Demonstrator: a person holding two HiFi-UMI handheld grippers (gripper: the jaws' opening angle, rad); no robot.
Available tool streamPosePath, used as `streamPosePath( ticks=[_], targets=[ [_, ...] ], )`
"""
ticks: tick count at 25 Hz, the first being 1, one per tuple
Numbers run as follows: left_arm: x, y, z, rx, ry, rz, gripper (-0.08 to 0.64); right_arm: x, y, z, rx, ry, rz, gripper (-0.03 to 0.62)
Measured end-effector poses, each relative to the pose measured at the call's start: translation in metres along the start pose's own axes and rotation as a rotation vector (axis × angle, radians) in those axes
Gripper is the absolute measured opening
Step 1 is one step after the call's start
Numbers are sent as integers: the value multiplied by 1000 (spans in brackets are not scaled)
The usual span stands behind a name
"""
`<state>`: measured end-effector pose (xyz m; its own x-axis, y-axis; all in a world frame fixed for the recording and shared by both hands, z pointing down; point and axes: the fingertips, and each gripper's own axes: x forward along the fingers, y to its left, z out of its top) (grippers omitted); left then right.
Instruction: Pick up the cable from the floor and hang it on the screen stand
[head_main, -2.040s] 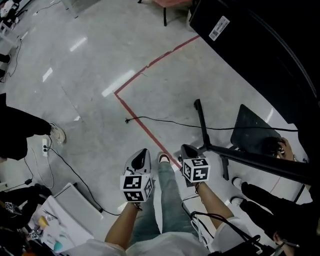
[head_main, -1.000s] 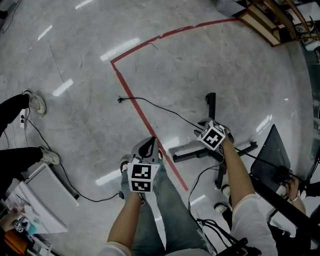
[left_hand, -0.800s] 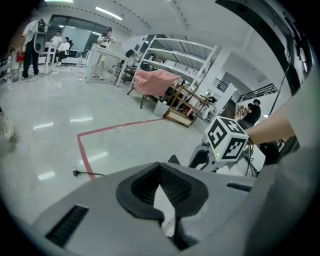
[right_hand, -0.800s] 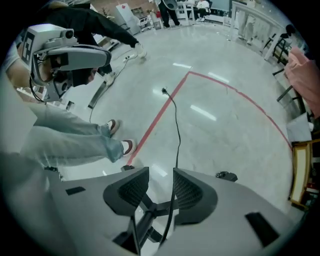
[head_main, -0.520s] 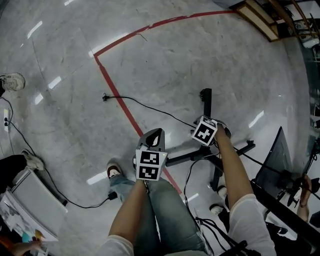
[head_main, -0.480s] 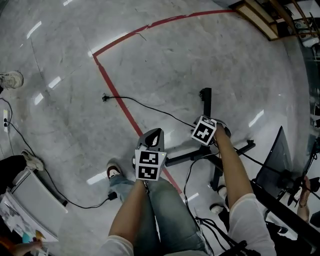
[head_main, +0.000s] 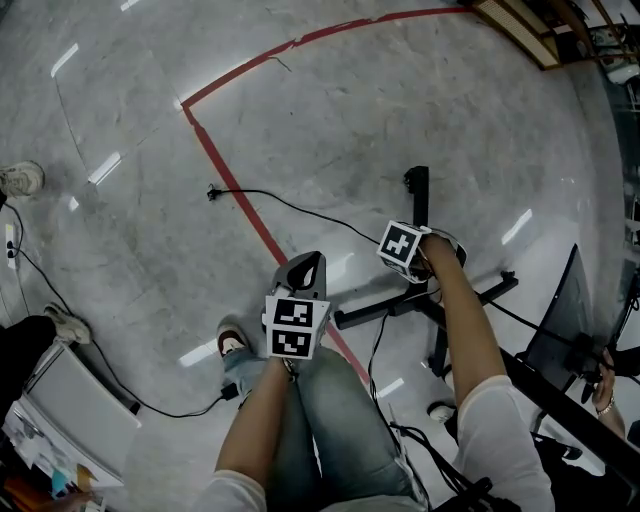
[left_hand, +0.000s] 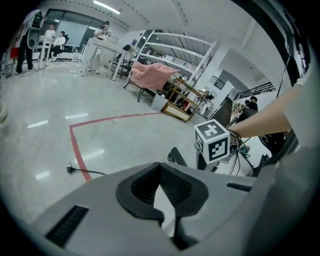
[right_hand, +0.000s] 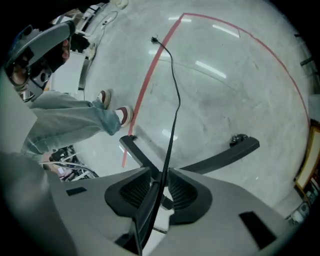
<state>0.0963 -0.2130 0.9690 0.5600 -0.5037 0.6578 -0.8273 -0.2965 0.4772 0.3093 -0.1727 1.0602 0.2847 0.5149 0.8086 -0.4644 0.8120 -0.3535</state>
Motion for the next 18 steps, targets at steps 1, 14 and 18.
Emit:
streamPosePath(
  ticks=[1, 14, 18],
  targets=[
    [0, 1, -1, 1, -2, 1, 3, 1, -3, -2, 10, 20, -7, 92],
    [-46, 9, 2, -36, -1, 42, 3, -90, 34, 43, 246, -548, 282, 34],
    [-80, 6, 10, -35, -5, 55, 3, -152, 57, 55, 233, -751, 304, 34]
  ],
)
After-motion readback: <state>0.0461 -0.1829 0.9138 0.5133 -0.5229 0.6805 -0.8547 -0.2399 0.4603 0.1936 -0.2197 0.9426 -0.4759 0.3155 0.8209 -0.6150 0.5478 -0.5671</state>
